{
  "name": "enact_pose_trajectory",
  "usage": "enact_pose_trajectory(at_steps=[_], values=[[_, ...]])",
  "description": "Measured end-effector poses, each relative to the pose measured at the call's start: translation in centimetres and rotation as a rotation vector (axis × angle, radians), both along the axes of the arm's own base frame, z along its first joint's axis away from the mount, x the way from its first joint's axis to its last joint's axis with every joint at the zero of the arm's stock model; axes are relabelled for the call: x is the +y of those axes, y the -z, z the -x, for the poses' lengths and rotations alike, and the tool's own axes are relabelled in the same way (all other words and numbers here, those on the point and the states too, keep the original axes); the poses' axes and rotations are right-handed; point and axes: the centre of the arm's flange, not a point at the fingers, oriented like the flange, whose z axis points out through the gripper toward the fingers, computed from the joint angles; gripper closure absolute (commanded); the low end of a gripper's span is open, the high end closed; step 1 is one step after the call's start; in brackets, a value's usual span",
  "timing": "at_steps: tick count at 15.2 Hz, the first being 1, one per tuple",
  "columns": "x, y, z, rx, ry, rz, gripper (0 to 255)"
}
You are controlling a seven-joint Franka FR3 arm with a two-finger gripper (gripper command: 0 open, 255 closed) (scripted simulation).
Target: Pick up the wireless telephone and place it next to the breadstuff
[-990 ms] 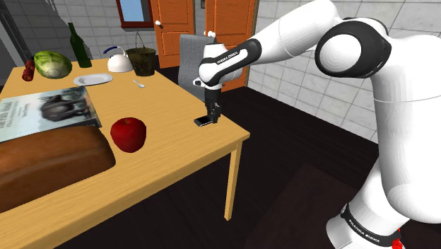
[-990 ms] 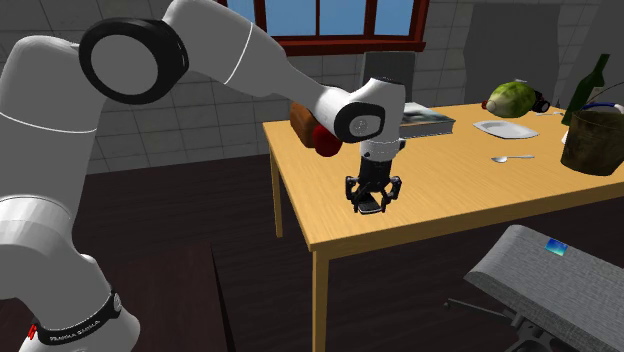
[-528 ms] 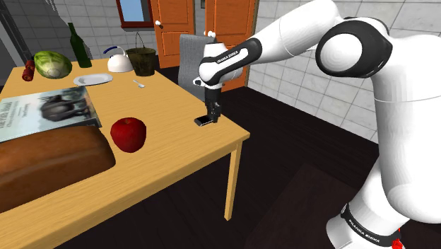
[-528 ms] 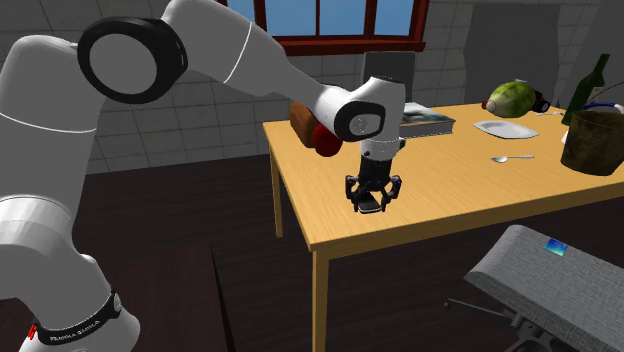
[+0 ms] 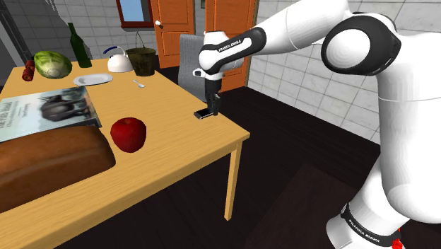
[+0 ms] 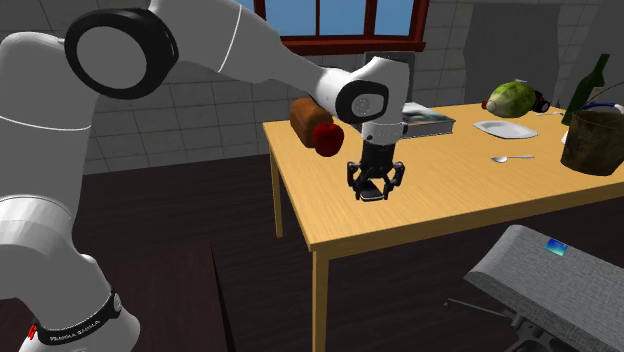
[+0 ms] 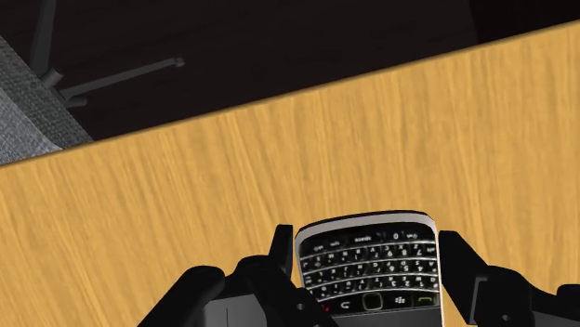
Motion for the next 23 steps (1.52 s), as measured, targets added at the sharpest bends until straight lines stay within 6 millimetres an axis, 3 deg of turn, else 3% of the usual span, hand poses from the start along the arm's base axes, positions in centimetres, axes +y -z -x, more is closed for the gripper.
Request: enact_pose_trajectory(at_steps=[23], values=[[0.1, -12.0, 0.0, 0.000, 0.000, 0.000, 255]])
